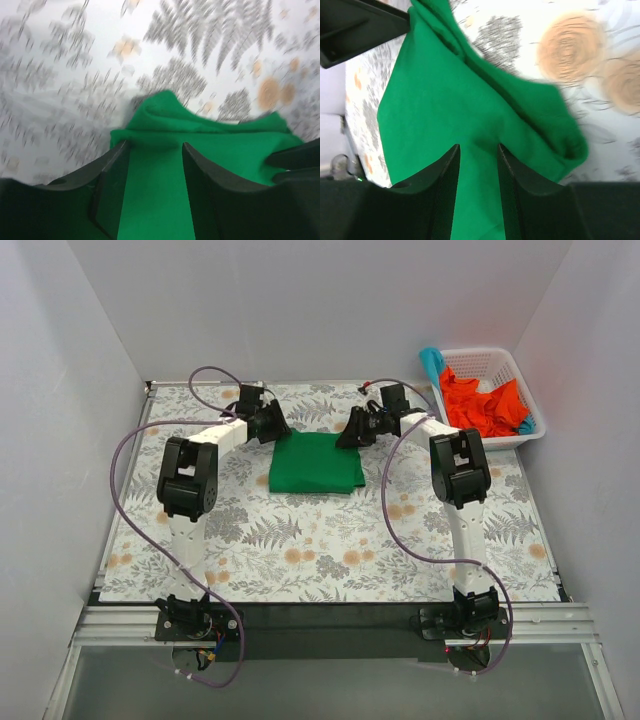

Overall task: Fold and stack the t-shirts
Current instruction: Fold the tshirt

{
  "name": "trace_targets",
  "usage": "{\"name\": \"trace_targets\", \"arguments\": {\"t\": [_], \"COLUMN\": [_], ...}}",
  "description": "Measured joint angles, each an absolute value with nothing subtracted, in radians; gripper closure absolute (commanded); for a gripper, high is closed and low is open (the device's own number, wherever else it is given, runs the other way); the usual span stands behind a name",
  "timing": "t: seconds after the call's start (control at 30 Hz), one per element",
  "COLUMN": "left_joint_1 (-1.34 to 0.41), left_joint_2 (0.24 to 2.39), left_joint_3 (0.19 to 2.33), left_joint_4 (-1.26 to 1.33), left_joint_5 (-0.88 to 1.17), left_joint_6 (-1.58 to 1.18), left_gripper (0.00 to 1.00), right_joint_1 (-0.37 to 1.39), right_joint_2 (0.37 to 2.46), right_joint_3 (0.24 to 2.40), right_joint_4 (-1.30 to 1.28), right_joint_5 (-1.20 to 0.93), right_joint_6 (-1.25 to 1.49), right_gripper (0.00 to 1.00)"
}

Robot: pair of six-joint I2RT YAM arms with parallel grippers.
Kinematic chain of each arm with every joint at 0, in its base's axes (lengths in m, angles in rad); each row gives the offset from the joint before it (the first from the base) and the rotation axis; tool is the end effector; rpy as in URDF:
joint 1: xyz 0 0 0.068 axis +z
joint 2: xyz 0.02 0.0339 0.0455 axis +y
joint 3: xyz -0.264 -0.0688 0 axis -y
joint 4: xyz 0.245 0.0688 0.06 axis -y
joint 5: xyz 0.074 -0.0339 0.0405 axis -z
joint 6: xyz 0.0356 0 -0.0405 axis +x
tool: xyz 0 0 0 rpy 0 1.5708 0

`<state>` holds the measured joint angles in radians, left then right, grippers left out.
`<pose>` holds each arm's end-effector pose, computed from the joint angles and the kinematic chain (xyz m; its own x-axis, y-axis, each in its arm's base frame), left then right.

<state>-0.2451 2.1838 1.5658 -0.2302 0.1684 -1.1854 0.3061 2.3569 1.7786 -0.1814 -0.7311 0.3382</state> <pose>0.4627 -0.1219 0.1545 -0.5949 -0.7929 -0.1321 -0.5439 0.5181 -0.6601 0.4864 0.1786 0.1472 -0.8471 -0.0087 -0.5314 -0.4292 0.6009 0.6744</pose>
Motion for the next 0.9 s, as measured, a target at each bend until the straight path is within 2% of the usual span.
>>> {"name": "trace_targets", "arguments": {"t": [0.1,0.23,0.27,0.43,0.77,0.9], "left_joint_1": [-0.245,-0.245,-0.245,-0.247,-0.279,-0.300], "left_joint_2": [2.254,2.315,2.315,2.213,1.721,1.632], "left_joint_3": [1.658,1.724,1.721,1.572,1.146,1.062], "left_joint_4": [-0.194,-0.141,-0.131,-0.067,-0.078,-0.087], "left_joint_5": [0.176,0.208,0.215,0.220,0.152,0.125], "left_joint_6": [-1.182,-1.182,-1.183,-1.206,-1.333,-1.370], "left_gripper": [0.51,0.37,0.30,0.18,0.14,0.12], "right_joint_1": [0.278,0.246,0.241,0.224,0.258,0.280], "right_joint_2": [2.410,2.418,2.417,2.345,2.026,1.944], "right_joint_3": [1.786,1.785,1.784,1.665,1.365,1.244], "right_joint_4": [-0.102,-0.013,0.005,0.070,0.100,0.115], "right_joint_5": [-0.779,-0.790,-0.790,-0.783,-0.756,-0.729], "right_joint_6": [0.416,0.482,0.491,0.502,0.484,0.485], "right_gripper": [0.58,0.57,0.57,0.57,0.57,0.56]}}
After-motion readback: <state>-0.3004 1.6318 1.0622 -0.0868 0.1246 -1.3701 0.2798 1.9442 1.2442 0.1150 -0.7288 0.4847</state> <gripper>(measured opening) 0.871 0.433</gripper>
